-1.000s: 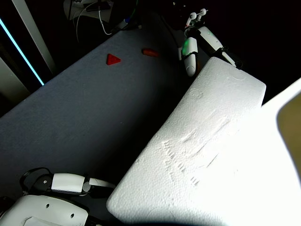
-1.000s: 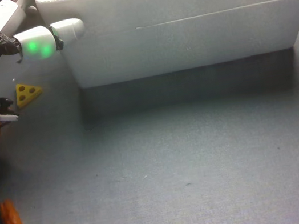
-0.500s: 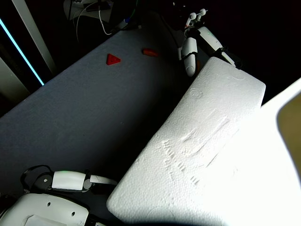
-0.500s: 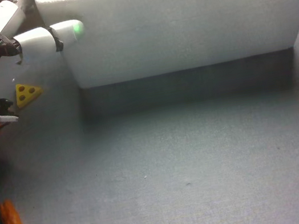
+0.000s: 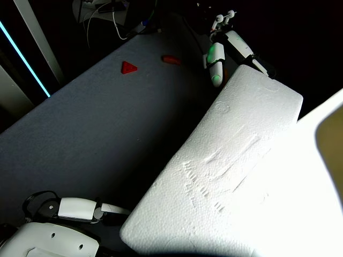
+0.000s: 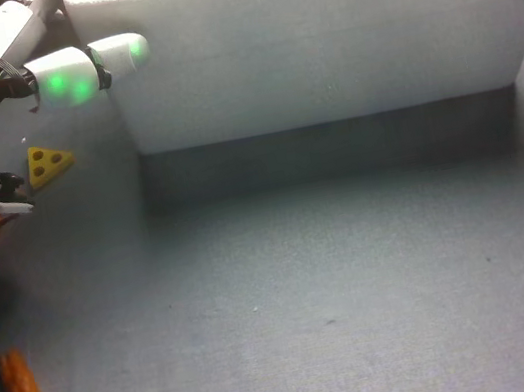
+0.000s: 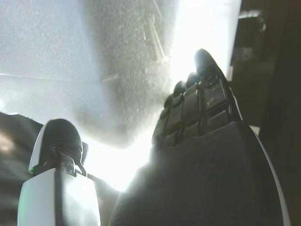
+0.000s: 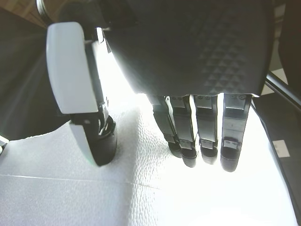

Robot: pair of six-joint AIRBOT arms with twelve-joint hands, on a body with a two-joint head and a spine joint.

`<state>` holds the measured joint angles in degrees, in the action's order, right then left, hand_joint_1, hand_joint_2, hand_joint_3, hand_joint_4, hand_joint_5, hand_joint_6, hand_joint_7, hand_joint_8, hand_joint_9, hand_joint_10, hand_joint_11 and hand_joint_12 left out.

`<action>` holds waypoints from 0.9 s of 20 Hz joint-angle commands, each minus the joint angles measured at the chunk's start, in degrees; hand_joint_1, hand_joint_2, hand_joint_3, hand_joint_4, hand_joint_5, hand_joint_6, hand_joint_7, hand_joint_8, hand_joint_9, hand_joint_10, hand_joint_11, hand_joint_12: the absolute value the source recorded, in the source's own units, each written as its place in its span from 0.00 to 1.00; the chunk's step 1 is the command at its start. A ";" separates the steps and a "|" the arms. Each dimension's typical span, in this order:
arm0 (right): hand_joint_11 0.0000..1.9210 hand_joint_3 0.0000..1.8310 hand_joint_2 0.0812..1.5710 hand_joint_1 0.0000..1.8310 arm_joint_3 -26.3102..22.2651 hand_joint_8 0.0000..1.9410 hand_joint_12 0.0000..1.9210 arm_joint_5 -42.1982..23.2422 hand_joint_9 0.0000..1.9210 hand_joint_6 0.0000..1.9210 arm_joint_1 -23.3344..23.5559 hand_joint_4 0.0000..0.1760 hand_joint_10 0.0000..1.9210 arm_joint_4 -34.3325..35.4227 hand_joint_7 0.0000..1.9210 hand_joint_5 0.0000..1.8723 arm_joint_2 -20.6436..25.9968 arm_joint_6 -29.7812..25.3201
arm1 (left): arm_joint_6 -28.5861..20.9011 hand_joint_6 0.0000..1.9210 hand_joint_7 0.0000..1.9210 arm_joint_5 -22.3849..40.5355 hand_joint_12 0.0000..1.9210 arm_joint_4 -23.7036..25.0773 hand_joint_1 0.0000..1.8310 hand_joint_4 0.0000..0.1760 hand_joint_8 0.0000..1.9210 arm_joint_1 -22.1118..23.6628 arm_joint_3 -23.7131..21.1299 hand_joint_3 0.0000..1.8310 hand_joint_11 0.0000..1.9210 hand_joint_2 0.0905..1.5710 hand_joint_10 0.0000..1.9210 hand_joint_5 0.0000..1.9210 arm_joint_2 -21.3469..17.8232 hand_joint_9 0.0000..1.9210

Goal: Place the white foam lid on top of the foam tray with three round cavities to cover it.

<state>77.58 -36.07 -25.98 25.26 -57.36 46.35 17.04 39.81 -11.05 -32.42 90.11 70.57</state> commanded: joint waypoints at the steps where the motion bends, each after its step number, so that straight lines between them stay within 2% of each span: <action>1: 0.00 0.00 0.79 0.18 -0.09 0.01 0.44 -6.41 0.04 0.00 0.29 0.00 0.01 -1.87 0.02 0.01 0.44 -0.24 | -0.20 0.00 0.00 5.75 0.28 2.40 0.22 0.26 0.00 0.56 -0.06 0.00 0.00 0.66 0.00 0.00 0.57 0.00; 2: 0.00 0.00 0.80 0.18 -0.09 0.00 0.41 -6.41 0.03 0.00 0.29 0.00 0.01 -1.86 0.02 0.00 0.44 -0.24 | -0.20 0.00 0.00 5.75 0.29 2.40 0.22 0.25 0.00 0.56 -0.06 0.00 0.00 0.66 0.00 0.00 0.57 0.00; 3: 0.00 0.00 0.78 0.21 -0.08 0.00 0.27 -6.40 0.01 0.00 0.25 0.00 0.00 -1.82 0.00 0.00 0.44 -0.22 | -0.20 0.00 0.00 5.76 0.29 2.41 0.23 0.21 0.00 0.57 -0.06 0.00 0.00 0.66 0.00 0.00 0.58 0.00; 4: 0.00 0.00 0.78 0.21 -0.08 0.00 0.20 -6.40 0.00 0.00 0.25 0.00 0.00 -1.80 0.00 0.00 0.44 -0.22 | -0.20 0.00 0.00 5.77 0.24 2.41 0.23 0.26 0.00 0.57 -0.06 0.00 0.00 0.66 0.00 0.00 0.58 0.00; 5: 0.00 0.00 0.79 0.20 -0.08 0.00 0.21 -6.40 0.00 0.00 0.21 0.00 0.00 -1.78 0.00 0.00 0.44 -0.20 | -0.20 0.00 0.00 5.78 0.23 2.41 0.22 0.26 0.00 0.59 -0.05 0.00 0.00 0.66 0.00 0.00 0.58 0.00; 8: 0.00 0.00 0.78 0.20 -0.07 0.00 0.07 -6.40 0.00 0.00 -0.16 0.00 0.00 -1.36 0.00 0.00 0.44 -0.14 | -0.20 0.00 0.00 5.66 0.31 2.51 0.23 0.26 0.00 0.75 0.01 0.00 0.00 0.66 0.00 0.00 0.64 0.00; 9: 0.00 0.00 0.77 0.21 -0.04 0.00 0.01 -6.40 0.00 0.00 -0.69 0.00 0.00 -0.83 0.00 0.00 0.44 -0.14 | -0.20 0.00 0.00 5.22 0.31 2.27 0.23 0.19 0.00 0.54 0.19 0.00 0.00 0.66 0.00 0.00 0.66 0.00; 11: 0.00 0.00 0.76 0.21 -0.04 0.00 0.00 -6.40 0.00 0.00 -0.89 0.00 0.00 -0.71 0.00 0.00 0.44 -0.14 | -0.20 0.00 0.00 5.20 0.31 1.90 0.24 0.19 0.00 0.07 0.23 0.00 0.00 0.66 0.00 0.00 0.67 0.00; 12: 0.00 0.00 0.75 0.23 -0.58 0.00 0.00 -7.09 0.00 0.00 -3.56 0.00 0.00 1.68 0.00 0.00 1.39 -0.08 | 0.12 0.00 0.00 5.04 0.34 0.16 0.24 0.15 0.00 -1.92 0.19 0.00 0.00 0.66 0.00 0.00 -0.14 0.00; 13: 0.00 0.00 0.76 0.22 -0.75 0.00 0.00 -7.35 0.00 0.00 -4.15 0.00 0.00 2.32 0.00 0.00 1.75 -0.08 | 0.40 0.00 0.00 5.09 0.35 -0.39 0.23 0.19 0.00 -2.46 0.00 0.00 0.00 0.67 0.00 0.00 -0.45 0.00; 15: 0.00 0.00 0.76 0.22 -0.97 0.00 0.00 -7.66 0.00 0.00 -4.96 0.00 0.00 3.07 0.00 0.00 2.18 -0.08 | 0.63 0.00 0.00 5.18 0.35 -1.02 0.24 0.16 0.00 -3.08 -0.18 0.00 0.00 0.67 0.00 0.00 -0.71 0.00; 16: 0.00 0.00 0.76 0.25 -1.07 0.00 0.00 -7.83 0.00 0.00 -5.42 0.00 0.00 3.50 0.00 0.00 2.37 -0.07 | 0.64 0.00 0.00 5.22 0.40 -1.35 0.24 0.13 0.00 -3.47 -0.23 0.00 0.00 0.67 0.00 0.00 -0.82 0.00; 17: 0.00 0.00 0.76 0.25 -1.10 0.00 0.00 -7.88 0.00 0.00 -5.70 0.00 0.00 3.76 0.00 0.00 2.46 -0.07 | 0.70 0.00 0.00 5.28 0.40 -1.64 0.24 0.13 0.00 -3.75 -0.27 0.00 0.00 0.67 0.00 0.00 -0.90 0.00; 18: 0.00 0.00 0.76 0.25 -1.13 0.00 0.00 -7.98 0.00 0.00 -6.03 0.00 0.00 4.11 0.00 0.00 2.57 -0.07 | 0.76 0.00 0.00 5.38 0.45 -2.07 0.25 0.14 0.00 -4.11 -0.31 0.00 0.00 0.67 0.00 0.00 -1.00 0.00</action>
<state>76.27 -36.97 -32.14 28.97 -55.90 46.44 18.02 38.37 -12.47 -36.62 89.80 70.19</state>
